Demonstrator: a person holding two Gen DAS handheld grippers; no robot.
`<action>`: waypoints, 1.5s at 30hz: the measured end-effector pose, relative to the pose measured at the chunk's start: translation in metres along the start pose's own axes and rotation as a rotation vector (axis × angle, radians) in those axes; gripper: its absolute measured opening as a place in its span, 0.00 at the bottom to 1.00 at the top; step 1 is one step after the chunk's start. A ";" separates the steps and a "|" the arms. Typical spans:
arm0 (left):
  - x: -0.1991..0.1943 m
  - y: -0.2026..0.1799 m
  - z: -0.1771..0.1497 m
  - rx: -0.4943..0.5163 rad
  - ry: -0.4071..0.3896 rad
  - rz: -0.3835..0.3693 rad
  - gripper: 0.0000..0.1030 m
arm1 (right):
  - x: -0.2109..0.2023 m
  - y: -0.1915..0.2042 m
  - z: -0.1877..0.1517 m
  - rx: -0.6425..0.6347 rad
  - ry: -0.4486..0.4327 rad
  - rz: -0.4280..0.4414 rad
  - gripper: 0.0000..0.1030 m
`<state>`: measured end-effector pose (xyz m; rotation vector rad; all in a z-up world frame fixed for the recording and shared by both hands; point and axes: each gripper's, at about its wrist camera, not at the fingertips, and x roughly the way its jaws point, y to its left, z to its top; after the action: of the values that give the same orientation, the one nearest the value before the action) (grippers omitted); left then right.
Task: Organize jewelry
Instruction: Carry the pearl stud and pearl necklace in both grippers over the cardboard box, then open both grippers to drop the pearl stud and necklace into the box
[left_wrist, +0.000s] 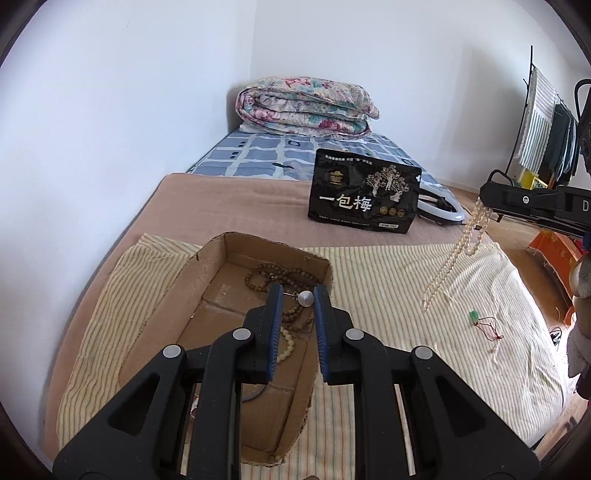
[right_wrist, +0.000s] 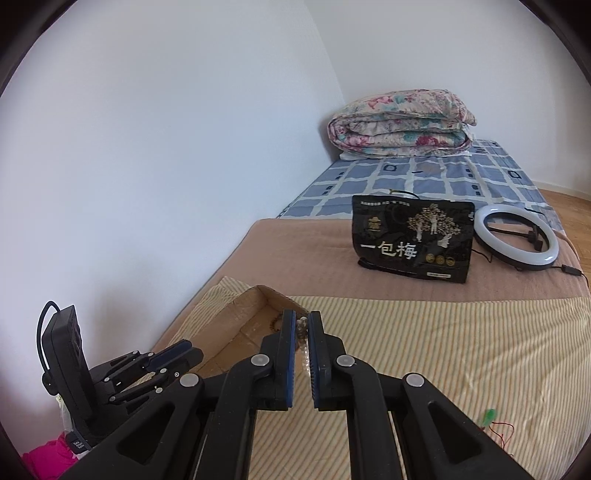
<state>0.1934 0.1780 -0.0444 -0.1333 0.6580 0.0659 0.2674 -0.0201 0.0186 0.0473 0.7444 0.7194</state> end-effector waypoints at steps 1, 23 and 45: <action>-0.001 0.005 -0.001 -0.004 -0.001 0.006 0.15 | 0.004 0.005 0.000 -0.005 0.003 0.007 0.04; 0.005 0.085 -0.021 -0.100 0.065 0.103 0.15 | 0.083 0.080 -0.014 -0.104 0.102 0.108 0.04; 0.035 0.085 -0.025 -0.088 0.133 0.137 0.15 | 0.137 0.088 -0.033 -0.243 0.176 -0.044 0.04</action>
<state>0.1969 0.2587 -0.0946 -0.1783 0.7968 0.2199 0.2653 0.1238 -0.0632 -0.2559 0.8182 0.7742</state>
